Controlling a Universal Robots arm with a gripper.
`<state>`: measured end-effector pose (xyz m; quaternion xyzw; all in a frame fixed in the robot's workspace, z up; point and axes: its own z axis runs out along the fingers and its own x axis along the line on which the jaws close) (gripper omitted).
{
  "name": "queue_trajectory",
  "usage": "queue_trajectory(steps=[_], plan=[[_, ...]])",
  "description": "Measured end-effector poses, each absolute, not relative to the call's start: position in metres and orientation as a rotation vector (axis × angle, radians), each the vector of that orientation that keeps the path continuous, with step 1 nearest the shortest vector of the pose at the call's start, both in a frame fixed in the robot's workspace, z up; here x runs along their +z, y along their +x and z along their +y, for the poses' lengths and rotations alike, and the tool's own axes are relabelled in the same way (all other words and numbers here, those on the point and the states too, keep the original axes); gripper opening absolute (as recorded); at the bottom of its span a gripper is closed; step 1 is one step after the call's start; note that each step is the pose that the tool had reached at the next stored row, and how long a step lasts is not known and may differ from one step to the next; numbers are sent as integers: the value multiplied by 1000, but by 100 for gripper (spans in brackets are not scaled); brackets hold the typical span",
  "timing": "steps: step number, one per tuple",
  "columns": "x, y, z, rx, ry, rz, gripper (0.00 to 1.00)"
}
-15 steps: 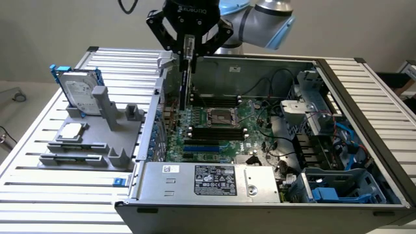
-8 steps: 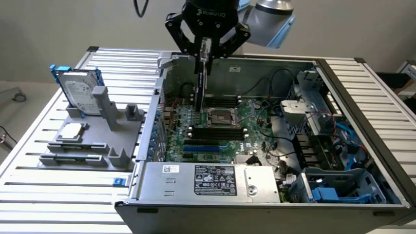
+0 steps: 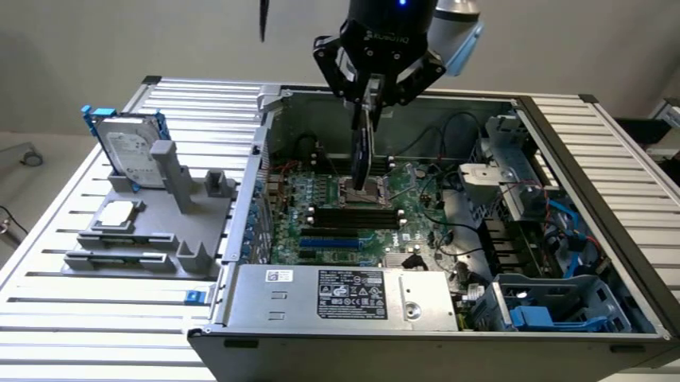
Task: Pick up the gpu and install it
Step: 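Pick up the gpu and move the gpu toward the slot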
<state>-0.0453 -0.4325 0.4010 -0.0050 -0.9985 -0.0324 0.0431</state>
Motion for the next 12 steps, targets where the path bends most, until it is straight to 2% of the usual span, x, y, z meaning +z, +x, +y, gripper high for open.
queue_trajectory(steps=[12], plan=[[398,-44,-430,-98,-15,-3055,27]])
